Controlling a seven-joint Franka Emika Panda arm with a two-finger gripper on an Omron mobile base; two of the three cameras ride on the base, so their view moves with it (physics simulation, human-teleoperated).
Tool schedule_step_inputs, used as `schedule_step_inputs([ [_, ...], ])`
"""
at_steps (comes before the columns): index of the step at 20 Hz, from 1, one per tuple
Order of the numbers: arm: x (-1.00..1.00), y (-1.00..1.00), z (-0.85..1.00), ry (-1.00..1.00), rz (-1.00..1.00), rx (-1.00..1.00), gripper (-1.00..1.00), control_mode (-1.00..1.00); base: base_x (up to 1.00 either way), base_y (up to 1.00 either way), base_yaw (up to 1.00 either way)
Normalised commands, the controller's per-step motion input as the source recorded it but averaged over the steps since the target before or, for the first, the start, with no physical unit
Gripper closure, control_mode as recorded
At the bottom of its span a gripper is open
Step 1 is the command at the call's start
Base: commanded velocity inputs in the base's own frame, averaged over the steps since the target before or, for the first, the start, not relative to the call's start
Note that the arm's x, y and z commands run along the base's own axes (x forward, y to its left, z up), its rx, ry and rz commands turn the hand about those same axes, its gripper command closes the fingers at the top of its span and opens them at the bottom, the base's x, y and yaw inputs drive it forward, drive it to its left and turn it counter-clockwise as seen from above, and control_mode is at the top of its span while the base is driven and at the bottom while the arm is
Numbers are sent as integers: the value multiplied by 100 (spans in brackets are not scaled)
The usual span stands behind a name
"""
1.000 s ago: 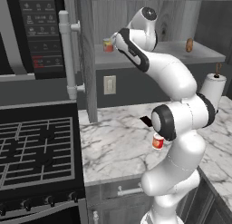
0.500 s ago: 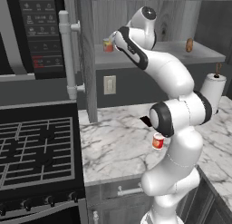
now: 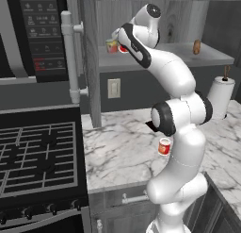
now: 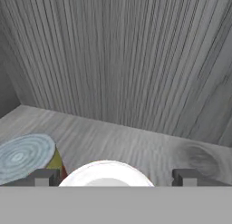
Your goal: Pick the cans from the counter and place them in their designated side in the cabinet.
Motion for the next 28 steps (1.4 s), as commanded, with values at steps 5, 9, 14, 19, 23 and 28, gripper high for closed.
schedule_step_inputs([
  [5, 19, 0, 5, -3, 5, 0, -100, -100, 0, 0, 0],
  [9, -4, 0, 11, -6, 7, 0, -100, -100, 0, 0, 0],
  [14, -10, 0, 10, -8, 7, 0, -100, -100, 0, 0, 0],
  [19, -30, 0, 1, -11, 8, 0, -100, -100, 0, 0, 0],
  [23, -44, 0, 2, -13, 8, 0, -100, -100, 0, 0, 0],
  [28, -55, -5, 8, -14, 7, 0, -100, -100, 0, 0, 0],
])
